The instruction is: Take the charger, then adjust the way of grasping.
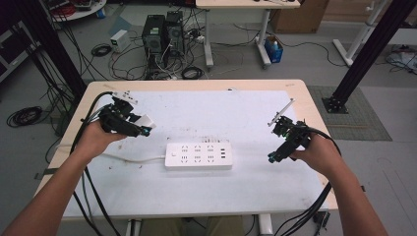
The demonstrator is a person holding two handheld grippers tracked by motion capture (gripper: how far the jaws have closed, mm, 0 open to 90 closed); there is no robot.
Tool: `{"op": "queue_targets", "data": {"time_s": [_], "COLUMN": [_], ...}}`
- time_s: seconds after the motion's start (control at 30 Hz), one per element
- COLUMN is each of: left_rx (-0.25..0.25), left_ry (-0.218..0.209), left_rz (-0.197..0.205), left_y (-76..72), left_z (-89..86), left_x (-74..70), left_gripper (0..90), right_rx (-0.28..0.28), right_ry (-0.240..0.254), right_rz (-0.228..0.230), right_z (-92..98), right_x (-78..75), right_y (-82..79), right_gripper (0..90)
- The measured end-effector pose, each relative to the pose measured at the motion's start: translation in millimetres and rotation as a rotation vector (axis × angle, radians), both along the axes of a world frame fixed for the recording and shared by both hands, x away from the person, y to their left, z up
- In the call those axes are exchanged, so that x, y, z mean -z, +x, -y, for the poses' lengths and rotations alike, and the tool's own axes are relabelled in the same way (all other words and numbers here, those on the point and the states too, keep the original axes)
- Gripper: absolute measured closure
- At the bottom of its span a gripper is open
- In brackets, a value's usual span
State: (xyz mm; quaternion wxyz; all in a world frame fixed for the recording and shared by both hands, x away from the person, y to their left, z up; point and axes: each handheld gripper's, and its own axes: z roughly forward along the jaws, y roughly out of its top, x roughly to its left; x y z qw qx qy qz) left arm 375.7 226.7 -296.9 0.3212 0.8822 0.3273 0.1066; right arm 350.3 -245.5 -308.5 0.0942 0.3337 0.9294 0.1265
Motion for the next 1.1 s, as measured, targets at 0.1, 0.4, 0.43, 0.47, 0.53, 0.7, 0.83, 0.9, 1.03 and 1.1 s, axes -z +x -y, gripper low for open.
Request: {"op": "queue_targets", "data": {"time_s": [0.1,0.4,0.43,0.47,0.53,0.7,0.83,0.9,1.03,1.1], "left_rx": [0.006,0.020,0.027,0.024,0.027,0.057,0.067,0.077,0.093,0.115], "left_ry": [-0.009,-0.041,-0.033,-0.041,-0.043,-0.048,-0.051,-0.053,-0.056,-0.060], "left_rz": [-0.002,0.006,0.007,0.007,0.011,0.011,0.012,0.012,0.012,0.010], "left_y": [-9.8,-24.1,-24.5,-25.4,-25.7,-25.4,-24.9,-24.4,-23.7,-24.1], "left_z": [-3.0,-5.5,-5.4,-4.4,-3.7,3.4,6.4,7.4,9.7,13.5], "left_x": [-4.8,-10.3,-10.9,-10.7,-10.8,-12.6,-12.9,-13.2,-13.7,-13.2], "left_gripper": [42.5,42.5,42.5,42.5,42.5,42.5,42.5,42.5,42.5,42.5], "right_rx": [0.001,-0.015,-0.018,-0.018,-0.015,0.002,0.000,0.004,0.014,0.022], "right_ry": [0.003,-0.004,-0.006,-0.004,-0.003,0.009,-0.001,0.000,0.004,0.002], "right_rz": [0.005,0.014,0.016,0.017,0.018,0.034,0.029,0.032,0.034,0.036], "right_z": [-3.7,-11.6,-11.4,-11.3,-11.3,-9.2,-10.6,-11.2,-12.5,-14.6], "right_x": [-1.3,-3.4,-3.4,-3.4,-3.7,-7.6,-5.1,-4.9,-5.1,-5.3], "right_y": [-0.7,-3.3,-3.5,-4.0,-4.6,-5.8,-4.4,-3.5,-1.9,-2.4], "right_gripper": [10.9,10.9,10.9,10.9,10.9,10.9,10.9,10.9,10.9,10.9]}}
